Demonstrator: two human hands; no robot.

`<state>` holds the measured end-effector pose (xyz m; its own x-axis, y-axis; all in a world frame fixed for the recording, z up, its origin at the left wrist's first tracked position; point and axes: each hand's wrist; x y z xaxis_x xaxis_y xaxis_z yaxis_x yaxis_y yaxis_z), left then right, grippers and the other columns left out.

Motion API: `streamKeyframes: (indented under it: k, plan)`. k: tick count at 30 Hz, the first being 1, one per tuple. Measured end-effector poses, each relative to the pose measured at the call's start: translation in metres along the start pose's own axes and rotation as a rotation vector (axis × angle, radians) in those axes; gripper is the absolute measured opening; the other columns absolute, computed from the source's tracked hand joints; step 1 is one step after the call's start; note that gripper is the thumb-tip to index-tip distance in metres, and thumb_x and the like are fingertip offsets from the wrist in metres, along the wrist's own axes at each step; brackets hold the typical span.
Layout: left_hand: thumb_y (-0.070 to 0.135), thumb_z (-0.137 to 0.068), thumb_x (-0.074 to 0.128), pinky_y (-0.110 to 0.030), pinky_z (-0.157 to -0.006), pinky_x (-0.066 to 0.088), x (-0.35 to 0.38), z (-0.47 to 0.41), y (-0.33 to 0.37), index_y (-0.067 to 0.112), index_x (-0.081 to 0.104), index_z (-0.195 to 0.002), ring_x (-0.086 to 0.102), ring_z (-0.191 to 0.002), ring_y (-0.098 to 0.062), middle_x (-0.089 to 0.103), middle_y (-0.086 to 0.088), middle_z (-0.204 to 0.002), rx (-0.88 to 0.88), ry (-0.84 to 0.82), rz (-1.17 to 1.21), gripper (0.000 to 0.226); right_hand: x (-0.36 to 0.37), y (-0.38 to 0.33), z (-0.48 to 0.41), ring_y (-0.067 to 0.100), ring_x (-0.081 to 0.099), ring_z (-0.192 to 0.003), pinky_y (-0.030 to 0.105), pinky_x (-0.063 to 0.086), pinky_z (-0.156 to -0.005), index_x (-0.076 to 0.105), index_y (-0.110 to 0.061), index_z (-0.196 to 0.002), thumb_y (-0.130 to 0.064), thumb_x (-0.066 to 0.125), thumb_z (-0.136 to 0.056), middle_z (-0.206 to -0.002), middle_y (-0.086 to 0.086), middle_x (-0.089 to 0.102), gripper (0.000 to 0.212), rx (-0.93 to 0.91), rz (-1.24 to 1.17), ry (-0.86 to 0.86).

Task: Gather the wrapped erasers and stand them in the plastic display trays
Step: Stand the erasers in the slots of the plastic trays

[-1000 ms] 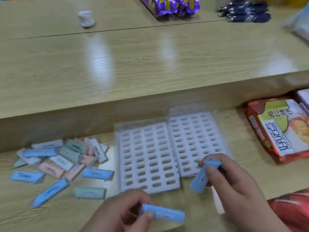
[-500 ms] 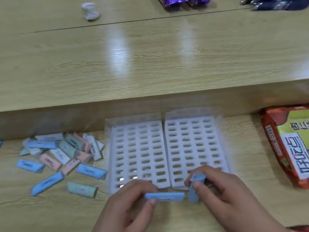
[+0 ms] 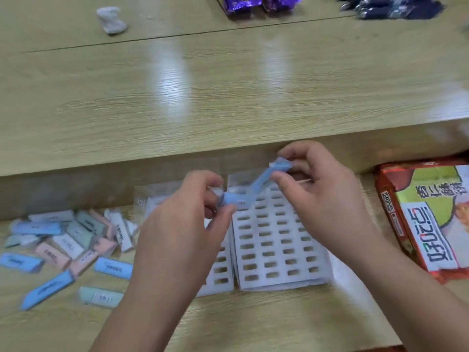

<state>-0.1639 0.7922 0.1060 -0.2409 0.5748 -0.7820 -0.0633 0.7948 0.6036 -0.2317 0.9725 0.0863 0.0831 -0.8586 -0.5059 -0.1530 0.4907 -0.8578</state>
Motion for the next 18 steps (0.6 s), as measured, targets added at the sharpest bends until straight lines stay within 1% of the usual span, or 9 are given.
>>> streamKeyframes:
  k: [1, 2, 4, 6, 8, 10, 12, 16, 18]
  plan:
    - [0.038, -0.082, 0.070, -0.030, -0.057, 0.050, 0.004, -0.003, -0.001, 0.043, 0.043, -0.095, 0.060, -0.070, 0.000, 0.062, 0.021, -0.076, 0.010, 0.020, -0.065, 0.031, 0.005, 0.000, -0.005, -0.009, 0.064, -0.082, 0.009, 0.048, -0.066, 0.049, -0.039, -0.097, -0.029, 0.068, -0.089, -0.087, -0.024, 0.068, 0.023, -0.017, 0.031, 0.011]
    - [0.038, -0.083, 0.068, -0.034, -0.055, 0.051, 0.008, -0.005, -0.002, 0.039, 0.043, -0.093, 0.062, -0.070, -0.007, 0.062, 0.017, -0.076, 0.047, 0.042, -0.136, 0.027, 0.009, 0.001, -0.007, -0.007, 0.064, -0.078, 0.012, 0.050, -0.064, 0.046, -0.038, -0.096, -0.031, 0.068, -0.090, -0.086, -0.024, 0.067, 0.024, -0.047, 0.077, 0.026]
    - [0.036, -0.084, 0.064, -0.040, -0.049, 0.051, 0.014, -0.006, -0.005, 0.029, 0.051, -0.091, 0.062, -0.069, -0.019, 0.062, 0.009, -0.073, 0.124, 0.074, -0.260, 0.017, 0.016, 0.006, -0.007, -0.003, 0.064, -0.073, 0.022, 0.053, -0.063, 0.047, -0.037, -0.099, -0.034, 0.066, -0.090, -0.085, -0.021, 0.067, 0.021, -0.126, 0.146, 0.040]
    - [0.032, -0.083, 0.067, -0.039, -0.045, 0.047, 0.021, -0.004, -0.009, 0.021, 0.060, -0.086, 0.059, -0.067, -0.022, 0.061, 0.006, -0.070, 0.161, 0.092, -0.305, 0.013, 0.024, 0.014, -0.002, 0.001, 0.065, -0.075, 0.030, 0.055, -0.063, 0.052, -0.034, -0.102, -0.034, 0.064, -0.091, -0.087, -0.018, 0.068, 0.016, -0.186, 0.161, 0.018]
    - [0.028, -0.083, 0.070, -0.035, -0.045, 0.044, 0.027, -0.004, -0.014, 0.018, 0.064, -0.083, 0.058, -0.067, -0.022, 0.062, 0.006, -0.069, 0.167, 0.127, -0.317, 0.011, 0.030, 0.023, 0.001, 0.005, 0.066, -0.076, 0.035, 0.056, -0.063, 0.054, -0.032, -0.103, -0.033, 0.062, -0.092, -0.086, -0.015, 0.069, 0.014, -0.210, 0.161, -0.021]
    - [0.024, -0.085, 0.071, -0.032, -0.049, 0.041, 0.033, -0.003, -0.020, 0.017, 0.067, -0.085, 0.058, -0.069, -0.022, 0.065, 0.006, -0.071, 0.187, 0.183, -0.318, 0.008, 0.034, 0.030, 0.000, 0.007, 0.066, -0.077, 0.035, 0.055, -0.064, 0.056, -0.031, -0.103, -0.032, 0.061, -0.093, -0.085, -0.013, 0.070, 0.010, -0.197, 0.137, -0.050]
    - [0.019, -0.090, 0.071, -0.031, -0.054, 0.044, 0.038, -0.003, -0.026, 0.015, 0.071, -0.088, 0.060, -0.072, -0.022, 0.069, 0.004, -0.077, 0.262, 0.241, -0.293, 0.005, 0.035, 0.034, -0.003, 0.007, 0.066, -0.077, 0.033, 0.054, -0.065, 0.060, -0.028, -0.103, -0.030, 0.063, -0.093, -0.086, -0.012, 0.070, 0.010, -0.207, 0.137, -0.031]
    - [0.015, -0.094, 0.067, -0.038, -0.055, 0.049, 0.048, -0.005, -0.031, 0.010, 0.071, -0.083, 0.060, -0.071, -0.023, 0.070, 0.002, -0.079, 0.361, 0.277, -0.264, 0.012, 0.038, 0.039, -0.009, 0.011, 0.066, -0.078, 0.031, 0.054, -0.066, 0.069, -0.020, -0.101, -0.023, 0.066, -0.092, -0.089, -0.009, 0.071, 0.010, -0.364, 0.294, 0.016]
    - [0.015, -0.094, 0.068, -0.038, -0.057, 0.050, 0.050, -0.008, -0.034, 0.010, 0.073, -0.085, 0.062, -0.071, -0.023, 0.072, 0.001, -0.082, 0.391, 0.272, -0.225, 0.011, 0.040, 0.041, -0.011, 0.013, 0.067, -0.082, 0.029, 0.052, -0.070, 0.071, -0.018, -0.100, -0.023, 0.064, -0.092, -0.092, -0.008, 0.072, 0.012, -0.444, 0.357, 0.026]
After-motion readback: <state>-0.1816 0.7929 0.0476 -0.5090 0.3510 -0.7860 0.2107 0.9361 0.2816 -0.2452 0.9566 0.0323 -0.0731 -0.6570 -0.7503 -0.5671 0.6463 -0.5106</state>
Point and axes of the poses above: each hand's wrist, its own z-axis away from the middle knuckle, its own x-axis out of the palm, y = z × x
